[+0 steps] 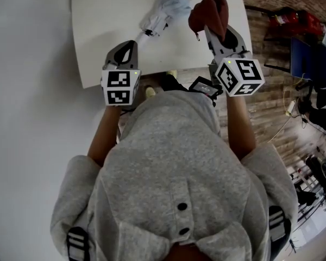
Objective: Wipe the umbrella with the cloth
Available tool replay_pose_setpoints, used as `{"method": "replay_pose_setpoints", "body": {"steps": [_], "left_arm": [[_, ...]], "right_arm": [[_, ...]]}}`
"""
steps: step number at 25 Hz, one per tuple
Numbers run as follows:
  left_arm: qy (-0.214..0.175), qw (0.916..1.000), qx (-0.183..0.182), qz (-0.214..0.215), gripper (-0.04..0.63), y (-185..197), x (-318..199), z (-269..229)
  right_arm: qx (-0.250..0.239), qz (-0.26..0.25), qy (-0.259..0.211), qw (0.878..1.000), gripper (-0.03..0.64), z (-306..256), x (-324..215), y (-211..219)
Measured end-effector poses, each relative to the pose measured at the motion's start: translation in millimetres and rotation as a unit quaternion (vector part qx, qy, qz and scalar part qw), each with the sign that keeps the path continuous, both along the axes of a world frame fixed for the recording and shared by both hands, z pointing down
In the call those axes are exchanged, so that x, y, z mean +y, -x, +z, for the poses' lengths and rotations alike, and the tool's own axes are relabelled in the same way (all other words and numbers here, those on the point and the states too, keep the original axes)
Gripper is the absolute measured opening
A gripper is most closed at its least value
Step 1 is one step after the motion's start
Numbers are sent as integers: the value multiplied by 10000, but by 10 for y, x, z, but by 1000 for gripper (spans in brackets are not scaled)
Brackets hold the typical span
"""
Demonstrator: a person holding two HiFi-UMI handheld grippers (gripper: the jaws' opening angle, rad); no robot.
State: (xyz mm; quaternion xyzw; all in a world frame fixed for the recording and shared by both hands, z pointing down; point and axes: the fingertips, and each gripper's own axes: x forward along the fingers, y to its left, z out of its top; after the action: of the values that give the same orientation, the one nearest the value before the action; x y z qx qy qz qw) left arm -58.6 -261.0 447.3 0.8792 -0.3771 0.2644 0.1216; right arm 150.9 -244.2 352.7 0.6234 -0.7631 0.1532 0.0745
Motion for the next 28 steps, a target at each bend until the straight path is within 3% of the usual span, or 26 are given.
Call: {"method": "replay_pose_setpoints", "body": {"steps": [2, 4, 7, 11, 16, 24, 28], "left_arm": [[203, 9996, -108, 160, 39, -102, -30, 152], [408, 9986, -197, 286, 141, -168, -27, 303], [603, 9962, -436, 463, 182, -235, -6, 532], [868, 9901, -887, 655, 186, -295, 37, 887], [943, 9863, -1239, 545, 186, -293, -46, 1184], [1205, 9797, -1553, 380, 186, -273, -145, 1481], [1316, 9782, -1568, 343, 186, -297, -126, 1504]], "right_arm": [[-9, -21, 52, 10000, 92, 39, -71, -84], [-6, -47, 96, 9999, 92, 86, -115, -138], [19, -74, 161, 9998, 92, 161, -161, -201], [-10, -149, 288, 9995, 92, 272, -206, -273], [31, -270, 385, 9989, 92, 414, -291, -334], [143, -345, 537, 9979, 92, 640, -415, -489], [500, -466, 635, 9956, 92, 724, -451, -586]]}}
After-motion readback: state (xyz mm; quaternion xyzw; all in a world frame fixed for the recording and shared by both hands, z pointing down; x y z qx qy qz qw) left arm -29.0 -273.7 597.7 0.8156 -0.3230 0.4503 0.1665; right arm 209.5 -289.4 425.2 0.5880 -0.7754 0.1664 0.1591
